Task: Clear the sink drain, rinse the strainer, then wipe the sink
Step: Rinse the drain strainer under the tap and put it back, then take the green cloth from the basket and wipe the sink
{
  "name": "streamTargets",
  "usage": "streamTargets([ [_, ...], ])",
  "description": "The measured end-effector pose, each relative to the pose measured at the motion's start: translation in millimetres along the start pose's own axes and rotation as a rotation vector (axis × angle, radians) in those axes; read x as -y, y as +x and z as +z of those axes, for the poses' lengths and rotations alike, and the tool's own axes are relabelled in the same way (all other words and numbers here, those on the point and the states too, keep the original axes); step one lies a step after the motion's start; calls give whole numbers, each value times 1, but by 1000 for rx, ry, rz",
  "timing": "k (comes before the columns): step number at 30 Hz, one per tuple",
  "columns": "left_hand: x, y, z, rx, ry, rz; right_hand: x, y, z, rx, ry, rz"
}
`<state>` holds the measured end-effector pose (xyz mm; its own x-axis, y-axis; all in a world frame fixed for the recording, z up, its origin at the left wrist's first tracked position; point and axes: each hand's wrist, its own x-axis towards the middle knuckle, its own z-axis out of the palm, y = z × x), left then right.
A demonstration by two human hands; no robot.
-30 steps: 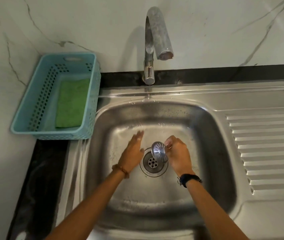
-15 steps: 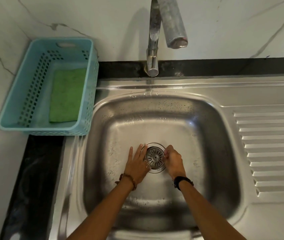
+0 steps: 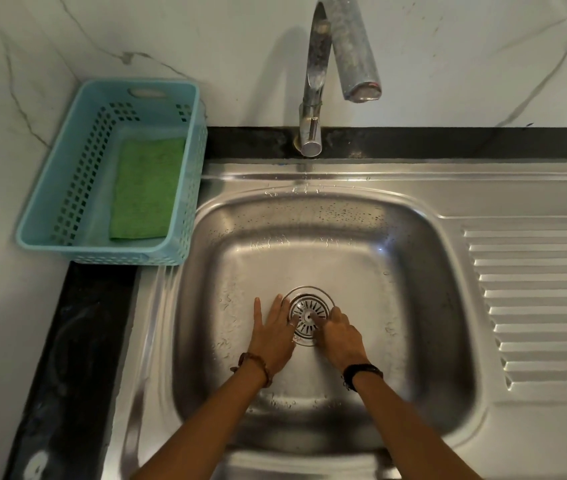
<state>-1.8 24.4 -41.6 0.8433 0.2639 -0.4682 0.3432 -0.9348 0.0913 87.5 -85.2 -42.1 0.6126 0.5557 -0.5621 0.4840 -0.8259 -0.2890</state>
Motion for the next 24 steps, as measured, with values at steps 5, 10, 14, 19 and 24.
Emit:
streamTargets([
  [5,-7,-16,-28,-319,-394,-46,15,-21,-21,-292,193,-85],
  [10,-7,-37,-61,-317,-605,-45,34,-44,-50,-241,217,-182],
  [14,6,-68,-112,-529,-711,-17,71,-66,-95,-396,348,-317],
  [19,66,-115,-193,-1129,-580,8,160,-95,-170,-621,553,-689],
  [24,155,-105,-220,-893,-379,-385,250,-67,-204,-549,362,-712],
])
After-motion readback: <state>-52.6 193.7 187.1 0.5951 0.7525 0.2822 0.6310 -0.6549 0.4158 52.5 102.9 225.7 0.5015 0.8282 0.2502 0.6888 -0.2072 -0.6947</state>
